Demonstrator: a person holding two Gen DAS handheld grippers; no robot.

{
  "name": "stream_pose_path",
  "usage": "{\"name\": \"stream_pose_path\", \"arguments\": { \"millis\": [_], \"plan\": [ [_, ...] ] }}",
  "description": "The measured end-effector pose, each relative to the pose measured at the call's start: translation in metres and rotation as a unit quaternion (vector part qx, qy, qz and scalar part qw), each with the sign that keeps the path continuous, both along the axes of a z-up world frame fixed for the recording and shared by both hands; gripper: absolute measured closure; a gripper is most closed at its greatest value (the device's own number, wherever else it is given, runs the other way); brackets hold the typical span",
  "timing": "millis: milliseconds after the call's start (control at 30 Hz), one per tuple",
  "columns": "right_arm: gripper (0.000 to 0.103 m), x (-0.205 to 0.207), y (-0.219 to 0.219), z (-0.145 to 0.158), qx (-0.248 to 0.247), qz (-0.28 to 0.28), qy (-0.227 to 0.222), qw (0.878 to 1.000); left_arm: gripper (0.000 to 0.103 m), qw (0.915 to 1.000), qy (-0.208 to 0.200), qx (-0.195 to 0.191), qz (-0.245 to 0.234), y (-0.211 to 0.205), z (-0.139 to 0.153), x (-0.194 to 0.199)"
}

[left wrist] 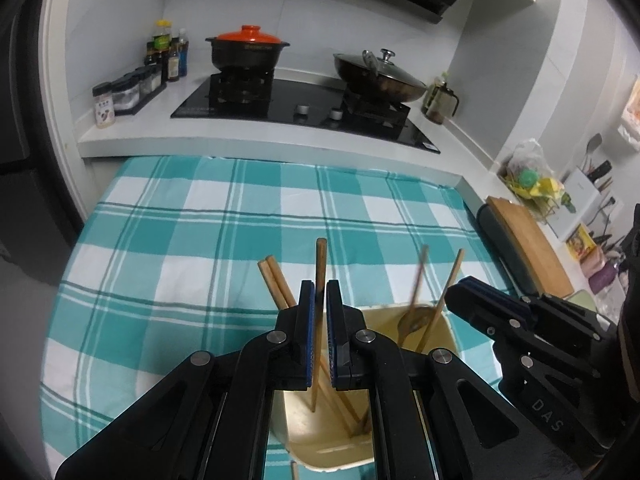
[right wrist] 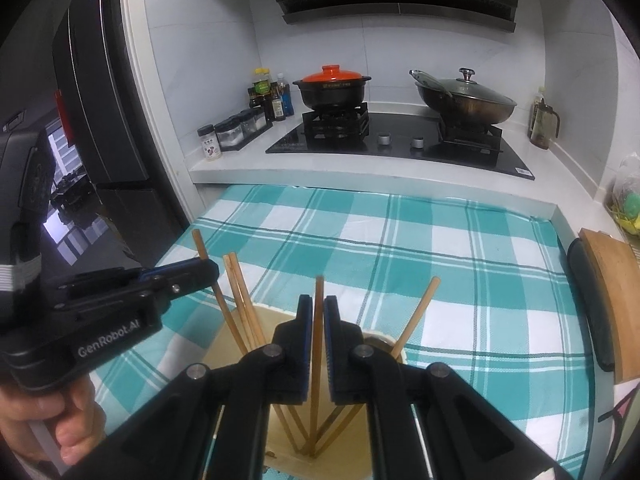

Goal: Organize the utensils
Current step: 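Open both tools and withdraw them from the holder, then grasp the steel spoon by its handle with the right tool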

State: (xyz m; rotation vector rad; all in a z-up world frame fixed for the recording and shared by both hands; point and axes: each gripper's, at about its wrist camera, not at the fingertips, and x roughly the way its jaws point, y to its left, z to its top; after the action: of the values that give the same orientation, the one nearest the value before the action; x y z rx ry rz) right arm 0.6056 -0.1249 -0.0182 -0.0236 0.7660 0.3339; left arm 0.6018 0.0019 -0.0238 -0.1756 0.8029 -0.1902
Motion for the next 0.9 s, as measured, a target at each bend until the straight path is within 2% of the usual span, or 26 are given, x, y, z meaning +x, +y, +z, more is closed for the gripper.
{"name": "stream_pose_path", "arguments": {
  "millis": [33, 67, 133, 233, 367, 500, 667, 767, 900],
  "plan": [
    [0.09, 0.0, 0.0, 0.0, -0.001, -0.001, -0.001, 1.0, 0.085, 1.0, 0.001, 0.001, 0.0, 0.001, 0.001, -0.002],
    [0.084, -0.001, 0.0, 0.002, 0.0, -0.004, -0.002, 1.0, 0.07, 1.0, 0.0, 0.002, 0.003, 0.002, 0.004, -0.006],
    [0.054, -0.006, -0.002, 0.007, 0.005, -0.007, -0.008, 1.0, 0.053, 0.9999, -0.012, 0.002, 0.009, 0.009, 0.011, -0.019],
    [0.053, -0.024, -0.006, 0.022, 0.002, -0.007, -0.03, 1.0, 0.048, 0.9996, -0.023, 0.014, 0.007, 0.02, 0.025, -0.05],
    [0.053, -0.066, -0.019, 0.044, -0.002, -0.001, -0.051, 0.999, 0.028, 0.9981, -0.032, 0.049, -0.019, 0.037, 0.037, -0.115],
    [0.053, -0.126, -0.036, 0.051, -0.016, 0.017, -0.055, 0.998, 0.019, 0.9946, -0.034, 0.085, -0.049, 0.05, 0.026, -0.197],
    [0.053, -0.214, -0.056, 0.026, -0.073, 0.025, -0.069, 0.995, 0.017, 0.9947, -0.017, 0.092, -0.041, 0.057, -0.023, -0.292],
    [0.053, -0.26, -0.066, -0.007, -0.098, 0.007, -0.063, 0.993, 0.017, 0.9975, -0.001, 0.068, -0.017, 0.057, -0.056, -0.327],
    [0.053, -0.315, -0.07, -0.057, -0.09, -0.023, -0.038, 0.995, 0.017, 0.9993, 0.016, 0.024, 0.023, 0.055, -0.094, -0.356]
  ]
}}
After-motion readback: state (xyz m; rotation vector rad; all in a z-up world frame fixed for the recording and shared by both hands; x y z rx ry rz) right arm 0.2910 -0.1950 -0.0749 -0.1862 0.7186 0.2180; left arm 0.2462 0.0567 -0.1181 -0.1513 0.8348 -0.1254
